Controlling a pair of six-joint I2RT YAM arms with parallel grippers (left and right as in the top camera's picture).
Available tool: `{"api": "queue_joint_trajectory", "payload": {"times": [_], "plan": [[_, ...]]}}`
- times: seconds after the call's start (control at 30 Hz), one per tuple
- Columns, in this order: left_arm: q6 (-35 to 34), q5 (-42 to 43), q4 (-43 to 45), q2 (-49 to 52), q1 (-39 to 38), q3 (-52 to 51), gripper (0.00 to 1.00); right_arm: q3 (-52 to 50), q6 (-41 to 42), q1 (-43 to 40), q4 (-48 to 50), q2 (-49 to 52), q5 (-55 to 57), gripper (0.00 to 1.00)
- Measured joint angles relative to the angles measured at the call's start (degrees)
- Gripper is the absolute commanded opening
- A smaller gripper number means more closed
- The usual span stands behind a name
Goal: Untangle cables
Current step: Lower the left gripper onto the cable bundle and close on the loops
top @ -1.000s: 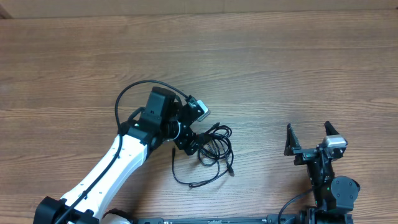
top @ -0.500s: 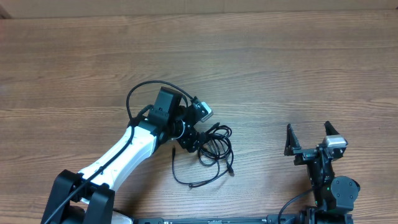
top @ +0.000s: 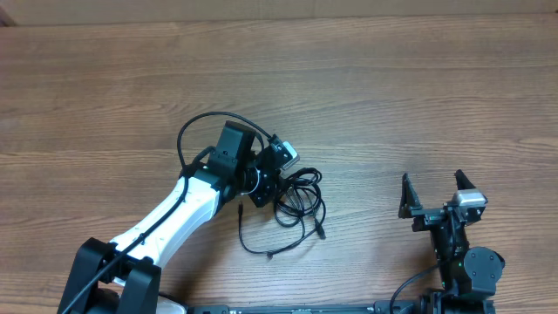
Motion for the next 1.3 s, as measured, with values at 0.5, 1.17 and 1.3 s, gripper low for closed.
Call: {"api": "queue_joint_trajectory", "payload": {"times": [0.5,1.17,1.3], "plan": [[0.0,0.0,0.5,0.0,0.0,0.0,0.04,0.0,0.0,0.0,0.0,0.0,0.0,1.00],[-0.2,3.0,1.0,0.0,0.0,0.0,1.00,0.0,0.0,0.0,0.0,0.0,0.0,1.00],[-0.2,3.0,1.0,0.0,0.0,0.0,0.97,0.0,0.0,0.0,0.0,0.0,0.0,1.00]]}}
